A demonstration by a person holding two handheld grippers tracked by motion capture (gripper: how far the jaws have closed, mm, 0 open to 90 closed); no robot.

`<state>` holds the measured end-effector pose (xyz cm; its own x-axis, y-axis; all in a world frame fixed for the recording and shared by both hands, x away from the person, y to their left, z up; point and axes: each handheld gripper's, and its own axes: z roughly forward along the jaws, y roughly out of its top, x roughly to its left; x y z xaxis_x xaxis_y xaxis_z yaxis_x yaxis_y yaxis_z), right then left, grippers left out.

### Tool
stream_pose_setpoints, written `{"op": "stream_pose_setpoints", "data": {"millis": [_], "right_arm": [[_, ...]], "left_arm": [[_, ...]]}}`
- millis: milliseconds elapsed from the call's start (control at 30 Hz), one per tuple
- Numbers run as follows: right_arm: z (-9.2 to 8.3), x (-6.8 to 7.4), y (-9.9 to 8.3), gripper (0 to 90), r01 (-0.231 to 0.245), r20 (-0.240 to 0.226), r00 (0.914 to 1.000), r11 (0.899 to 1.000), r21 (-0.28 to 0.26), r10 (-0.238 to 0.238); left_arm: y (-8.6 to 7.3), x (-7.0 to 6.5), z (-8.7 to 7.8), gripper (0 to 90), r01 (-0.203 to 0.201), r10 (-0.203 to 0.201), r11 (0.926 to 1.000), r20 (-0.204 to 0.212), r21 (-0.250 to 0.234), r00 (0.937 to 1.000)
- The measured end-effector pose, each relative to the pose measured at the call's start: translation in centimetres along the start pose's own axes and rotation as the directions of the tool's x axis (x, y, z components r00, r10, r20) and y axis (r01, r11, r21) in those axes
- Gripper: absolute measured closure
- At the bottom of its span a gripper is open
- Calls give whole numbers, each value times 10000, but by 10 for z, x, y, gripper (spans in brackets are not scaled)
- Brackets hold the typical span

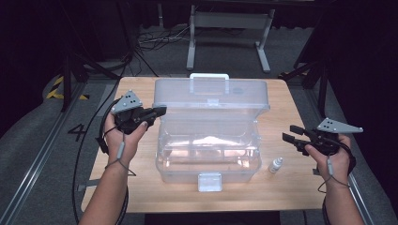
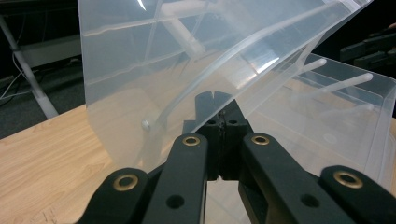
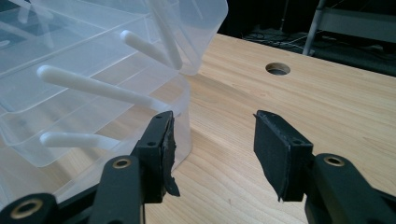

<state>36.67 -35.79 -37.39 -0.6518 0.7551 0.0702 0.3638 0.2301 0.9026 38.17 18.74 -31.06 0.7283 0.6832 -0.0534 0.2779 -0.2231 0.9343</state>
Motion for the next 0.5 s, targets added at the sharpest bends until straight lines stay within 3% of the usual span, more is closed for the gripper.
{"op": "stream_pose_setpoints", "data": {"millis": [333,500], "right_arm": [[3,15,14,481,455,-160,9988,9984,-325,-460],[5,22,22,460,452,-106,9989,9972,-601,-459]], "left_arm": [[3,3,2,899,65,-65,10000,-26,-76,10000],[5,4,4,899,27,-28,10000,-146,-87,9999]]}}
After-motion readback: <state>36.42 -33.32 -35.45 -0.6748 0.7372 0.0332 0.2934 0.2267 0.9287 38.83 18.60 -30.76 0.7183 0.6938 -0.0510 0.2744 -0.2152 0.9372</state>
